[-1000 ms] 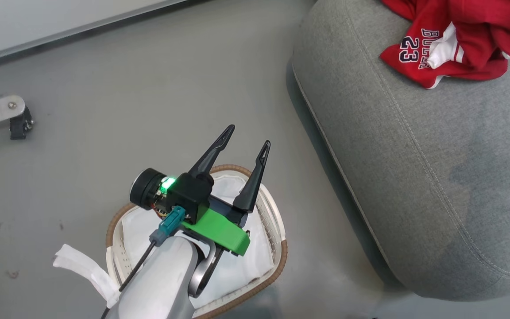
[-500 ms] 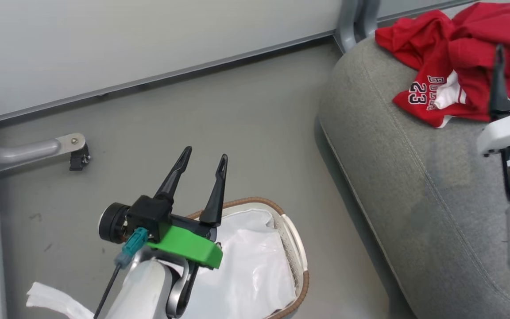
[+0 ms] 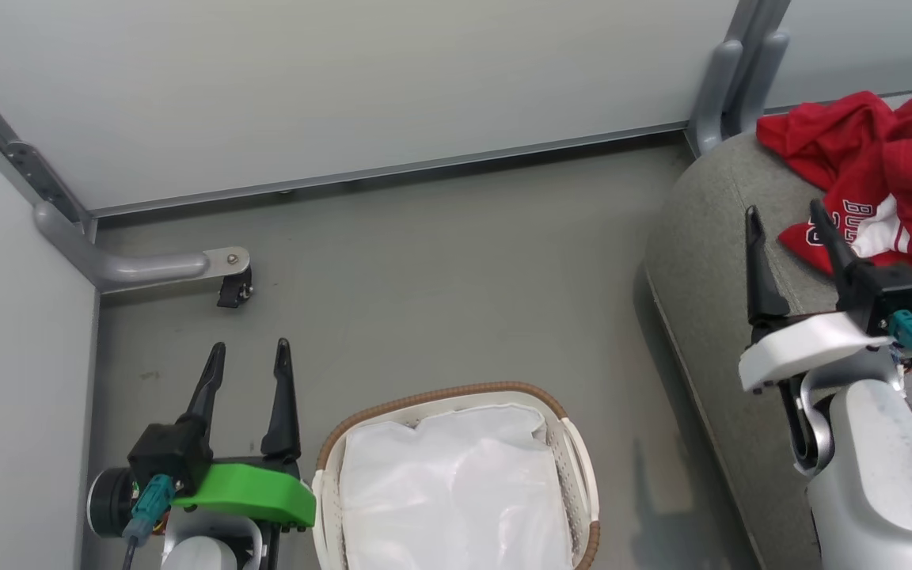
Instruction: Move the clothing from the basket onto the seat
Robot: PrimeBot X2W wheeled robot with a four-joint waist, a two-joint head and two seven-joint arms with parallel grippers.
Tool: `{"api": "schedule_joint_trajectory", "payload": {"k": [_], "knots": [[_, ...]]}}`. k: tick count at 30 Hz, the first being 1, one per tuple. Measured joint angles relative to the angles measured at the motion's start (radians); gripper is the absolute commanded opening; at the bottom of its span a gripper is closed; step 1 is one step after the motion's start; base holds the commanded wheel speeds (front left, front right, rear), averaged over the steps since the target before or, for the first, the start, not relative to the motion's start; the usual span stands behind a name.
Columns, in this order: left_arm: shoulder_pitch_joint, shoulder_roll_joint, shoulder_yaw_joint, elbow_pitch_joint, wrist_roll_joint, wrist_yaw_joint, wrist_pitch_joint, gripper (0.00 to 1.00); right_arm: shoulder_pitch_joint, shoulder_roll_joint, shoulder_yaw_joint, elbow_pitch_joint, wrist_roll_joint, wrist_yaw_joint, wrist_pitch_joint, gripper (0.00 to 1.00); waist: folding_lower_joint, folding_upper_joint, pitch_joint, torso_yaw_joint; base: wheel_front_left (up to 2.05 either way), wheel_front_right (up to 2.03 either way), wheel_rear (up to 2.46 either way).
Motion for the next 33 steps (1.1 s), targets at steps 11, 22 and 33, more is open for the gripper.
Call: {"api": "schedule_joint_trajectory", "payload": {"k": [11, 22, 33], "knots": [[0.103, 0.0, 0.052, -0.014, -0.021, 0.006, 0.0, 1.0, 0.167, 0.002, 0.071, -0.065, 0.065, 0.0, 0.0, 1.0, 0.0, 0.0, -0.049, 0.037, 0.0, 0.0, 0.0], [0.16, 0.0, 0.053, -0.011, -0.046, 0.022, 0.0, 1.0, 0.276, 0.002, 0.119, -0.061, 0.095, 0.0, 0.0, 1.0, 0.0, 0.0, -0.094, 0.027, 0.0, 0.0, 0.0], [0.17, 0.0, 0.048, 0.001, -0.053, 0.023, 0.0, 1.0, 0.285, 0.002, 0.142, -0.06, 0.107, 0.0, 0.0, 1.0, 0.0, 0.0, -0.105, 0.023, 0.0, 0.0, 0.0]]}}
